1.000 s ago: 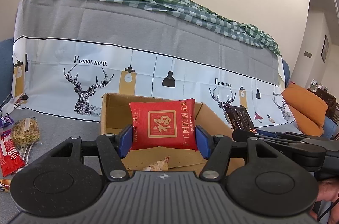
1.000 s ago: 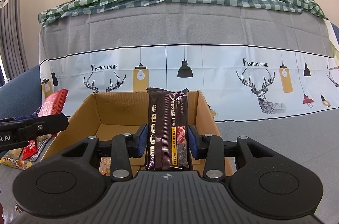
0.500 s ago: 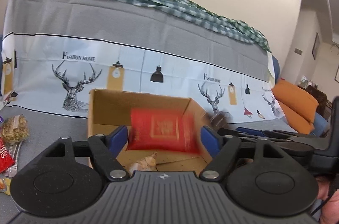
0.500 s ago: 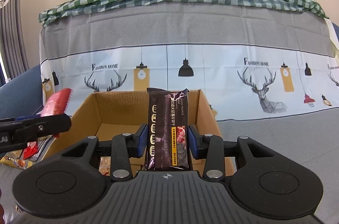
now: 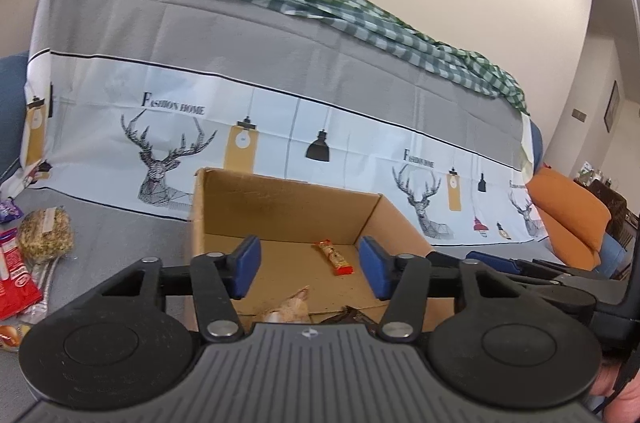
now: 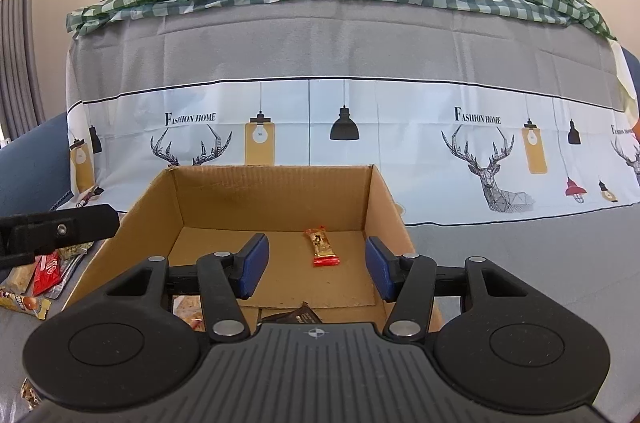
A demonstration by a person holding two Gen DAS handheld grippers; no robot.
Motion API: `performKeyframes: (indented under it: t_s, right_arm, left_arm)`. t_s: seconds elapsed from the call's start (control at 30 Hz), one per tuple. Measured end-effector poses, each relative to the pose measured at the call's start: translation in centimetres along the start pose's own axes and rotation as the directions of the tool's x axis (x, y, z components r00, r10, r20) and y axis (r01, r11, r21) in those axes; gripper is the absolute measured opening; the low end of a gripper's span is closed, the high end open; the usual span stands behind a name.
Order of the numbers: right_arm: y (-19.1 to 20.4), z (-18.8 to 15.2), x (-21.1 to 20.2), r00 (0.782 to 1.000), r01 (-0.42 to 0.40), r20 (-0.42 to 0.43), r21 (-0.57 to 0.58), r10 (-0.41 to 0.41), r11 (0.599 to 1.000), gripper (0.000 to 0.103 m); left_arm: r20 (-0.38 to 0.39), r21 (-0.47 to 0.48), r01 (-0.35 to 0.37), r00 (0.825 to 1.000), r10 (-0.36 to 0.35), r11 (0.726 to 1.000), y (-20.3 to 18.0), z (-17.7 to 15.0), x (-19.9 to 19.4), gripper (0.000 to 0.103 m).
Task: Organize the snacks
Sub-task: 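Move both tools back to the remaining snacks beside the box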
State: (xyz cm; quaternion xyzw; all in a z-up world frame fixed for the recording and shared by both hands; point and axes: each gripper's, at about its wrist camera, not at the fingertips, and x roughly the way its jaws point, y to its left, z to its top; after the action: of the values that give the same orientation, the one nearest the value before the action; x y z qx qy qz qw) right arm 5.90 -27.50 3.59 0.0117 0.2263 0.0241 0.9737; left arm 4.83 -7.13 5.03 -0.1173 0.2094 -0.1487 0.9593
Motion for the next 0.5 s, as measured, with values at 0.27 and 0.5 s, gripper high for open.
performKeyframes:
  t_s: [0.27, 0.5]
  right_arm:
    - [1.9, 0.3, 0.1, 0.998, -0.062, 0.009, 0.057, 0.062, 0.996, 0.03]
    - [5.3, 0.6, 0.1, 0.985, -0.174, 0.031, 0.124, 0.172, 0.977, 0.023]
  left_arm:
    - [0.002, 0.011, -0.026, 1.0, 0.026, 1.0, 3.1, 1.3, -3.2, 0.03]
    - [-0.042, 0.105, -0.088, 0.995, 0.093, 0.991, 8.6, 4.2, -5.3, 0.023]
